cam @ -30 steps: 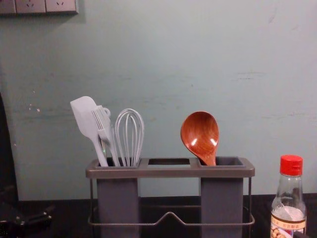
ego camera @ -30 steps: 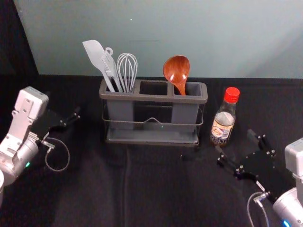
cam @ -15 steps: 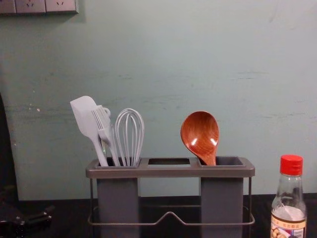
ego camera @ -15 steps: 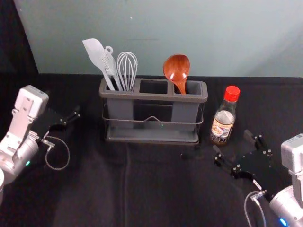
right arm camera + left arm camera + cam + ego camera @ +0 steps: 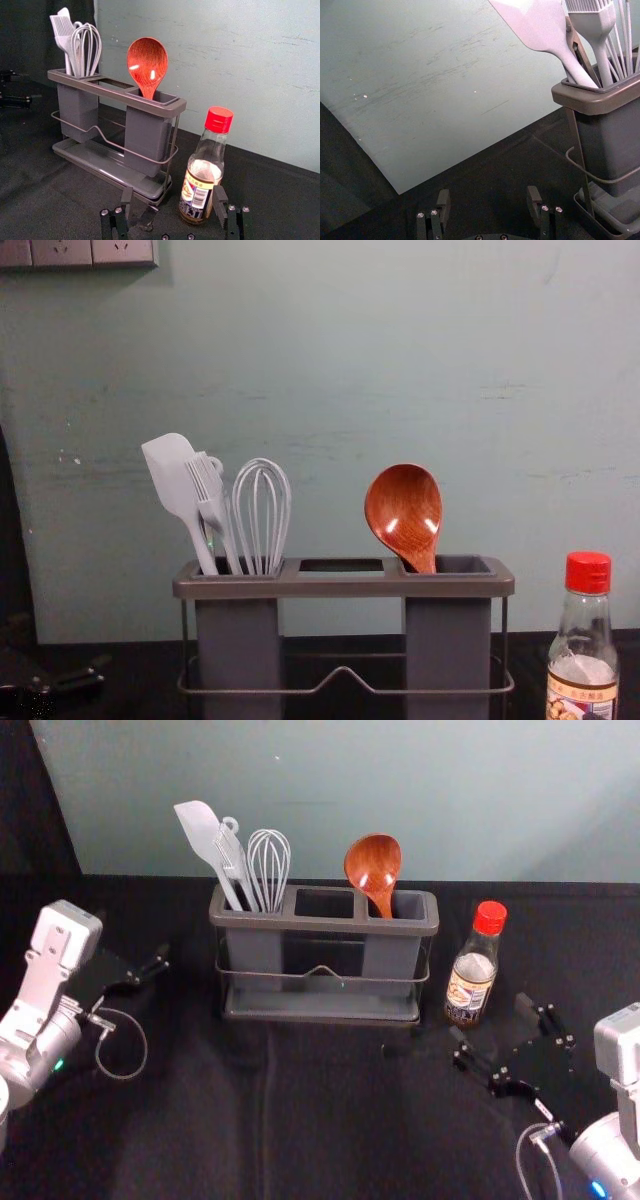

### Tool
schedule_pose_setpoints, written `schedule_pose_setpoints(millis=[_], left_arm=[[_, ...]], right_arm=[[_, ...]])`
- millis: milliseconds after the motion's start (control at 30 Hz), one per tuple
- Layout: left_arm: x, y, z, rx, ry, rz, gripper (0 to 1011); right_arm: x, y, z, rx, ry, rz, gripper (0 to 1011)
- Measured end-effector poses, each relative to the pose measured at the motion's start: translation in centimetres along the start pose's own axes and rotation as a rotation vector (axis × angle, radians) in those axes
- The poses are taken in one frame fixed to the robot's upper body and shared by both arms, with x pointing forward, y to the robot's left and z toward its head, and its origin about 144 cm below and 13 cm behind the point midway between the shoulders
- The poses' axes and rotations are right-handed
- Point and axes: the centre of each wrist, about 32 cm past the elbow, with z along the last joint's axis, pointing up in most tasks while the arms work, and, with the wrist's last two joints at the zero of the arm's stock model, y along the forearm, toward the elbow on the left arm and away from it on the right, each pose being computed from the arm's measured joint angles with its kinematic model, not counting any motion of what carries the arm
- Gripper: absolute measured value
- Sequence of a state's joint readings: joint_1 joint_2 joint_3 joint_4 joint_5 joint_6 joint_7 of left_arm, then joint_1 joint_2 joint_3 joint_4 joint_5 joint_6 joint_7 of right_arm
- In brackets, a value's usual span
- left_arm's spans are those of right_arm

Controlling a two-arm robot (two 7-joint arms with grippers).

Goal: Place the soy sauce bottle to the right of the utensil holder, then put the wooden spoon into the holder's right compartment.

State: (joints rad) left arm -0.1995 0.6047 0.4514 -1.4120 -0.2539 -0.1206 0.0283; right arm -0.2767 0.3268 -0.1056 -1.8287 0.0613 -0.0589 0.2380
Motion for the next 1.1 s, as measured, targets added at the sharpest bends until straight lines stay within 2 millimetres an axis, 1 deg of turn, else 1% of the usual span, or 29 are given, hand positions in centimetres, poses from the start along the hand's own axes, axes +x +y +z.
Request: schedule_pose_setpoints(millis=[1100], left_arm=[[0.0,0.0,0.0,0.0,0.0,0.0,1005]], right_arm=[[0.0,0.0,0.0,0.002,-0.001,0.0,1003]])
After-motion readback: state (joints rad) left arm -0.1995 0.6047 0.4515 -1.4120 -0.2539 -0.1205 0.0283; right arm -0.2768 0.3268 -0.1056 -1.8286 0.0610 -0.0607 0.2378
